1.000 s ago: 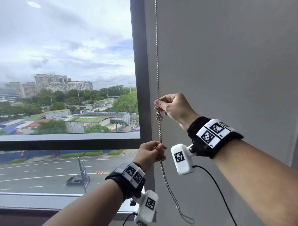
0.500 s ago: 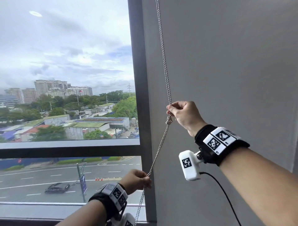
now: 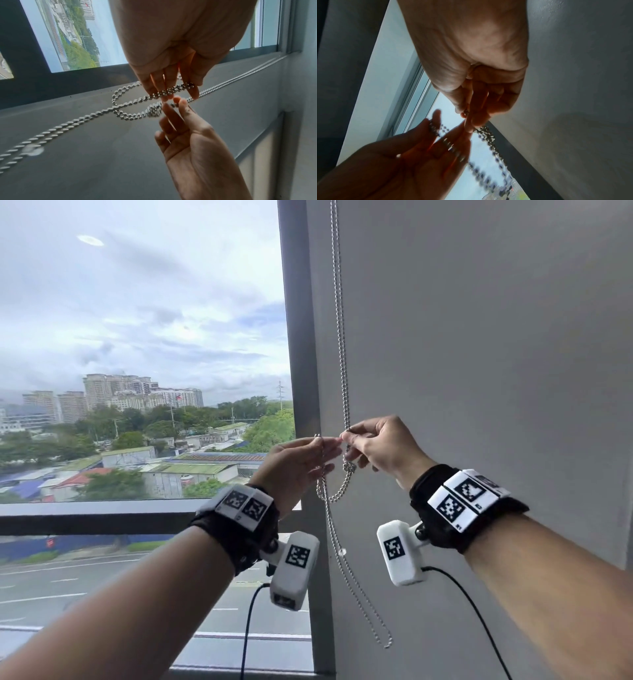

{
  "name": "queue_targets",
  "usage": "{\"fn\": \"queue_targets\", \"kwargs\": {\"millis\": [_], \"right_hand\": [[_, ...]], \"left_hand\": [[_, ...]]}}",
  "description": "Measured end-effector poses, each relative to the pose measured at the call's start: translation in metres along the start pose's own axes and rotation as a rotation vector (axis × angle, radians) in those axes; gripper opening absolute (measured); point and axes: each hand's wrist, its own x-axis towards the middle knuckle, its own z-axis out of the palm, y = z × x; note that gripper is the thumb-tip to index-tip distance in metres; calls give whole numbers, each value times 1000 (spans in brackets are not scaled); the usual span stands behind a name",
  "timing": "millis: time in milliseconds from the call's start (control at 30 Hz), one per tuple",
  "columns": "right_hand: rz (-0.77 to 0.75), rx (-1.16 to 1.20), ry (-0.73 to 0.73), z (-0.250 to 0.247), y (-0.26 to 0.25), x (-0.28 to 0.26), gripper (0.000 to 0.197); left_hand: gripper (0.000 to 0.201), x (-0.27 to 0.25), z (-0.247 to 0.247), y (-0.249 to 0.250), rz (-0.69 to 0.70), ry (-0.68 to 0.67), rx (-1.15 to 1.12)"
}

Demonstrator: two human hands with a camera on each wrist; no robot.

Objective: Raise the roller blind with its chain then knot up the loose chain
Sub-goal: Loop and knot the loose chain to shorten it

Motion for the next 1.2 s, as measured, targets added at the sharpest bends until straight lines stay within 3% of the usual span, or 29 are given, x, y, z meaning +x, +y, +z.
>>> {"fn": "queue_targets", "kwargs": {"millis": [233, 400, 500, 667, 800, 966, 1200], "right_hand": [[40, 158, -162, 11, -19, -20, 21], [153, 402, -285, 7, -24, -26, 25], [127, 413, -322, 1, -25, -25, 22], [-35, 61, -233, -7, -35, -24, 13], [-111, -101, -124, -12, -33, -14, 8], [-107, -117, -64, -10, -37, -7, 7], [-53, 35, -64, 0, -46, 1, 10]], "left_hand": [[30, 2, 23, 12, 125, 75, 131], [29, 5, 27, 31, 137, 164, 112], [28, 6, 27, 37, 129, 172, 74], [21, 6, 23, 43, 85, 182, 75], [31, 4, 22, 46, 74, 229, 106], [30, -1, 23, 47, 81, 217, 131], [17, -1, 28, 44, 92, 234, 175]]}}
